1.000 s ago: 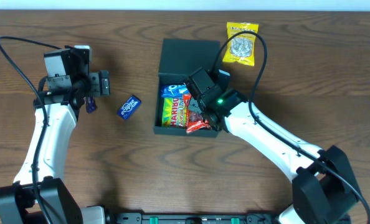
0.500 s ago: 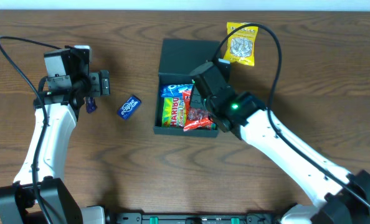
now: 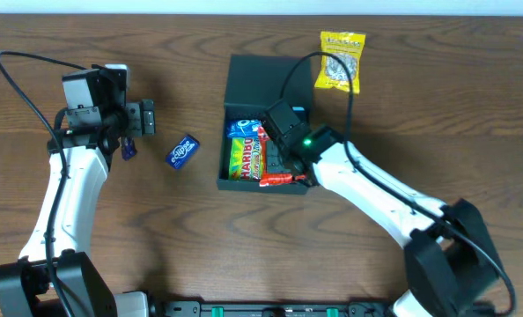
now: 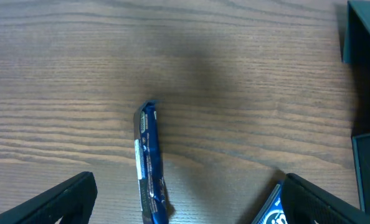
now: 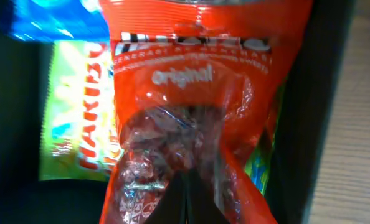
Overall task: Pack container
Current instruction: 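Press the red bag down into the box with right gripper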
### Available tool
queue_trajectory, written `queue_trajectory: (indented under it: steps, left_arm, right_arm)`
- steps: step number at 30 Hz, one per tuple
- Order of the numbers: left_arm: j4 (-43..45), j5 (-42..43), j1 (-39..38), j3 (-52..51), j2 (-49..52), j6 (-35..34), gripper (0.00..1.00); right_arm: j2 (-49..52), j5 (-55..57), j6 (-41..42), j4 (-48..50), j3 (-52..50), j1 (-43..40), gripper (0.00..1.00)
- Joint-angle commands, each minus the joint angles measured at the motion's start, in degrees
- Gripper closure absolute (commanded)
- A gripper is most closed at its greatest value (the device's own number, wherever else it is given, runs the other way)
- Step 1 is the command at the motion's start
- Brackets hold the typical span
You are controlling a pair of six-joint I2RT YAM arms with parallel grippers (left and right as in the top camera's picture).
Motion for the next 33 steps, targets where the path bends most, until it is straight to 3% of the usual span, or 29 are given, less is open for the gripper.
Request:
queue_trajectory:
  steps: [1,14,23,33]
  left_arm:
    - [-0.2,0.2,0.1,0.8,0.1,1.0,0.05]
    - [-0.2,0.2,0.1,0.8,0.1,1.0,0.05]
    - [-0.2,0.2,0.1,0.8,0.1,1.0,0.05]
    - [-0.2,0.2,0.1,0.8,0.1,1.0,0.05]
  right_arm:
    - [1.6,0.0,-1.3,-2.5,0.0,0.1,0.99]
    - [0.7,0.7,-1.7,-4.3,1.3,-0.2,0.99]
    - [-4.7,0.6,-1.8,-11.6,3.3,-0.2,0.99]
    - [0.4,1.0,-2.4,-11.5,2.5,0.0,0.99]
